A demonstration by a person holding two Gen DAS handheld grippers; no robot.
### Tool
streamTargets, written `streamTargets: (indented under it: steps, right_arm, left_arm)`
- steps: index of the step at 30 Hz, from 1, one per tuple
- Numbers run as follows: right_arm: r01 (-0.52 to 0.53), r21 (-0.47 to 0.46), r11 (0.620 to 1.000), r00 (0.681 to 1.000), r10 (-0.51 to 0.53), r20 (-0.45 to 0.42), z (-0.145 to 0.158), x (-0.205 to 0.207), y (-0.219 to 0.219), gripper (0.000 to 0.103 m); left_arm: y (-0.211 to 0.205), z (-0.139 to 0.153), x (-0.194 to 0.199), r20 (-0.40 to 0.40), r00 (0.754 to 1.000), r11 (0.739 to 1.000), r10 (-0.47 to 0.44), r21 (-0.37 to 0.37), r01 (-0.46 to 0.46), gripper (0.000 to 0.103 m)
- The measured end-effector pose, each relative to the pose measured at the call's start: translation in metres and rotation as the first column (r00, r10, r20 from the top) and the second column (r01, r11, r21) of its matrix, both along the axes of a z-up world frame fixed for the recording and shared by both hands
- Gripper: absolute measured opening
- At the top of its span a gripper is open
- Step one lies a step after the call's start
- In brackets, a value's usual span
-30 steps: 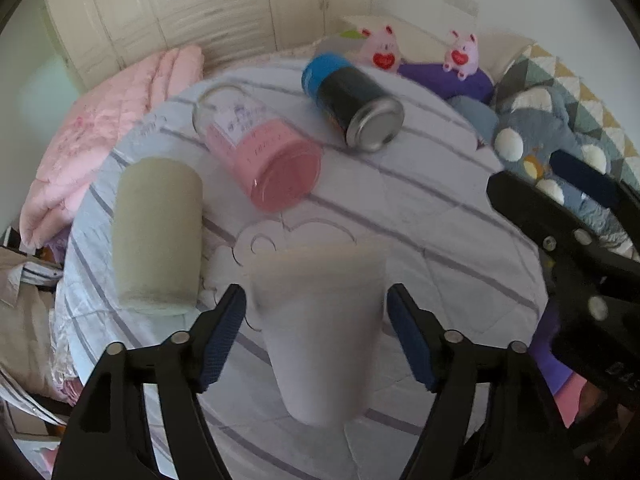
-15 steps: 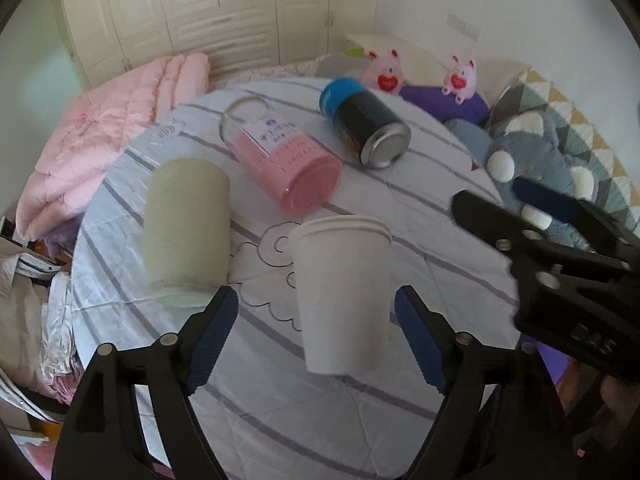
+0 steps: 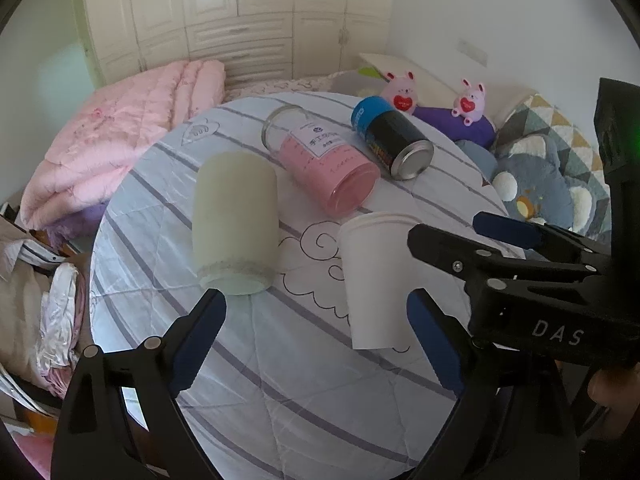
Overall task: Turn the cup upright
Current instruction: 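Grasp the cup with the right tool while the left tool releases it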
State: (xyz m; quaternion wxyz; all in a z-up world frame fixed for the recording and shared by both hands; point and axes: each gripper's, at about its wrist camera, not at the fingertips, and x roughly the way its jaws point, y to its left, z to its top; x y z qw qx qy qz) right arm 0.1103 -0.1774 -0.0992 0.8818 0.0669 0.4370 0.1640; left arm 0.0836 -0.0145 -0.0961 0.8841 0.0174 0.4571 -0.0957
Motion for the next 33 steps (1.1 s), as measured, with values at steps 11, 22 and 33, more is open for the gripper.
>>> streamTargets:
  steps: [11, 22, 33]
  right_arm:
    - [0.026, 0.103, 0.994, 0.974, -0.002, -0.228, -0.033, 0.026, 0.012, 0.083]
    - [0.039, 0.179, 0.983, 0.956, 0.016, -0.294, -0.052, 0.040, 0.010, 0.083]
    - [-0.035, 0.153, 0.988, 0.987, 0.059, -0.152, -0.035, 0.033, 0.003, 0.074]
  left_arm:
    - [0.009, -0.009, 0.004, -0.019, 0.999, 0.999, -0.046, -0.025, 0.046, 0.094]
    - [0.012, -0.022, 0.018, -0.058, 0.995, 0.996, -0.081, -0.038, 0.079, 0.094]
    - [-0.003, -0.031, 0.017, -0.075, 0.989, 0.990, -0.126, -0.071, 0.121, 0.094]
